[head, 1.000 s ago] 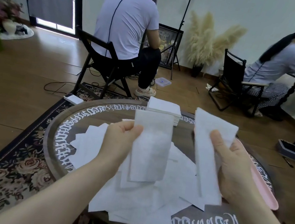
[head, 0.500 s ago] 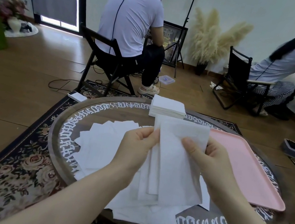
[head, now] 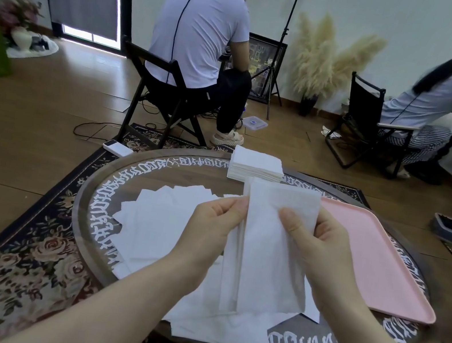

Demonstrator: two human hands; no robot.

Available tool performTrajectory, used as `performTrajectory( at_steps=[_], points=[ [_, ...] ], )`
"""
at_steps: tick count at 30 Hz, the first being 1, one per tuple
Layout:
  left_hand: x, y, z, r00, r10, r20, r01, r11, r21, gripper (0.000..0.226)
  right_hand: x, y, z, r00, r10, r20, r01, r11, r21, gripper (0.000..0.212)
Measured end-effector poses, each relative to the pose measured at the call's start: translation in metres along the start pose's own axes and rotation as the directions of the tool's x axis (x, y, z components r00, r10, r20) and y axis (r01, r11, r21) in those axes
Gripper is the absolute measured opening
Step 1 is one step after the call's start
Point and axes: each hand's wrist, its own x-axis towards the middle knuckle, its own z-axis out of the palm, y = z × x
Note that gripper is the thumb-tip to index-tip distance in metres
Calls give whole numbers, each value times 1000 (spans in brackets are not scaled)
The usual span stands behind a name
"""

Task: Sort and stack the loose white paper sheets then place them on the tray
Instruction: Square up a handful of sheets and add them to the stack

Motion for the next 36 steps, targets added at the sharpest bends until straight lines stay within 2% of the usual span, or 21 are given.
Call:
performTrajectory(
  at_steps=[6,13,19,21,24,30,33,36],
  points=[
    [-1,1,1,1000,-8,20,8,1000,-2,26,0,-2,1,999,-26,-30,26,1000,-11,11],
    [-2,2,-1,1000,-1,17,1,1000,19,40,0,-2,-1,1000,-6,16,7,999,-35,14],
    [-2,3,-1,1000,-7,29,8,1000,-6,42,1,-1,-2,999,-5,33,6,999,-33,11],
    [-2,4,-1,999,-5,37,5,1000,-12,39,1,-1,-2,999,-7,34,8,999,-36,11],
    [-3,4,0,999,-4,47,4,1000,-4,19,1,-1,-3,999,-13,39,14,999,-38,10],
    [-4,3,1,998,32,55,-33,999,15,17,1,-2,-4,997,-20,76,23,999,-36,14],
    [-3,1,1,997,71,12,-71,997,-7,17,0,-2,-5,994,-60,91,62,998,-10,23],
    [-1,4,-1,996,81,-33,-82,996,-32,21,2,-1,-7,985,-129,114,132,991,-18,50]
  ],
)
